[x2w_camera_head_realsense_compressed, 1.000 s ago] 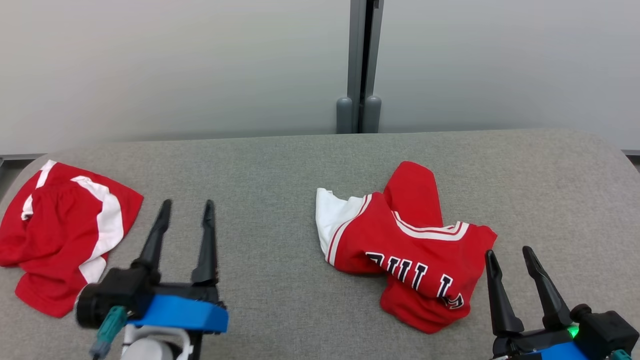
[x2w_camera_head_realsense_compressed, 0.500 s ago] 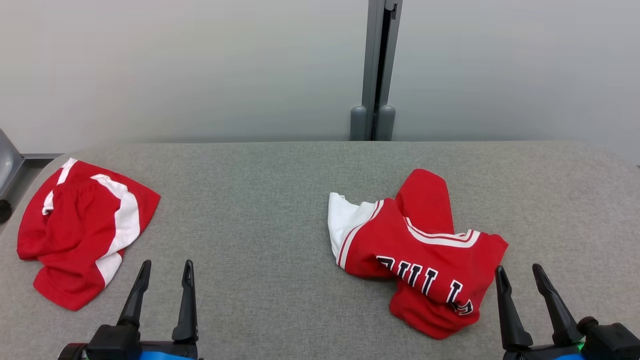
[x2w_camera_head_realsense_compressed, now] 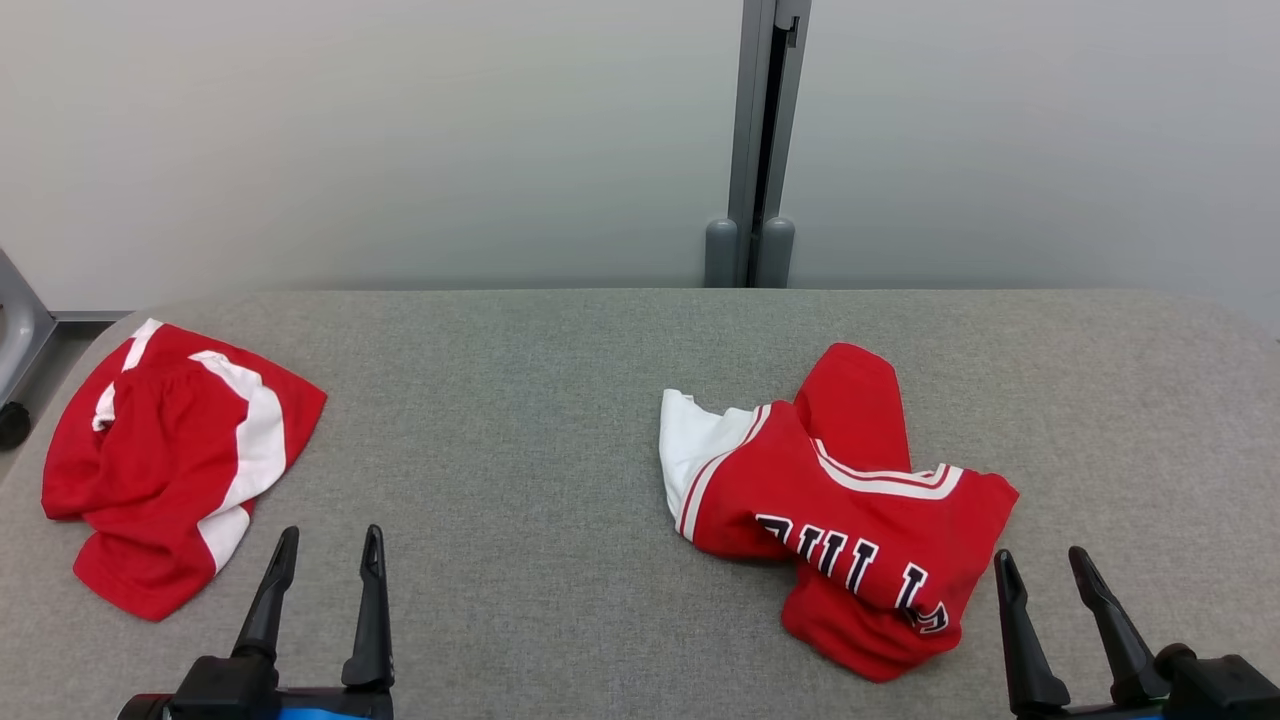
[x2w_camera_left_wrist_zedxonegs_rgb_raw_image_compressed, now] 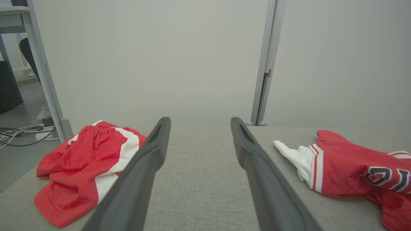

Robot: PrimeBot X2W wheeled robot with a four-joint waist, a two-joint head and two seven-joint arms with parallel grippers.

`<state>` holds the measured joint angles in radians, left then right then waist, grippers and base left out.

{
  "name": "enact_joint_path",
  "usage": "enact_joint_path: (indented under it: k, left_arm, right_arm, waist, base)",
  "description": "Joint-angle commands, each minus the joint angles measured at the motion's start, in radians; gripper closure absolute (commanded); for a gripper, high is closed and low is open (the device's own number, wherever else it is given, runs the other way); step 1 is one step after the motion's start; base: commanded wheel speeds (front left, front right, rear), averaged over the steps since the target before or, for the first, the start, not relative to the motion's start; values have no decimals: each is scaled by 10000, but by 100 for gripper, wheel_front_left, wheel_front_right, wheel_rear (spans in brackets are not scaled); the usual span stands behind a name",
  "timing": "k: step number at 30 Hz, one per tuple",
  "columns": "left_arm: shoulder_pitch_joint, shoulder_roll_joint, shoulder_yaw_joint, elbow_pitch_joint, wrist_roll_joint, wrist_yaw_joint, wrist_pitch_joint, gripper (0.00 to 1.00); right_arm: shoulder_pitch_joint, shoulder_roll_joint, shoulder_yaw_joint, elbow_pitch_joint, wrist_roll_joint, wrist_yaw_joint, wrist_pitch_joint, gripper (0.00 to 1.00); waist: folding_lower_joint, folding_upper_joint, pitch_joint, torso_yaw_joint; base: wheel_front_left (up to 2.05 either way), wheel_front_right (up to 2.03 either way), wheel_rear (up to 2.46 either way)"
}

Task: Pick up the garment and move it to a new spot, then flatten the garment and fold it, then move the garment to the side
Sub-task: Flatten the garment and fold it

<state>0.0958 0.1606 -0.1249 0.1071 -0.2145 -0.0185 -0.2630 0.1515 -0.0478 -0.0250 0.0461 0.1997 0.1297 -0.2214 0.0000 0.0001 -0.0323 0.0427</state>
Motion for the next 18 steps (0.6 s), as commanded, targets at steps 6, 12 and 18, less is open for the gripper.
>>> enact_joint_path:
  k: [6,12,18]
  left_arm:
    - [29,-124,211,90,233,-146,-28,0]
    - [30,-224,397,141,325,-208,-26,0]
    - [74,-306,585,131,450,-291,-26,0]
  right_arm:
    - [149,-47,-30,59,-143,19,179,0]
    - [164,-47,-8,30,-137,19,264,0]
    - [196,-47,-5,4,-160,19,291,0]
  waist:
    - [0,-1,21,15]
    - [0,-1,36,11]
    - [0,-1,38,-5]
  base:
    - [0,0,0]
    - [0,0,0]
    - [0,0,0]
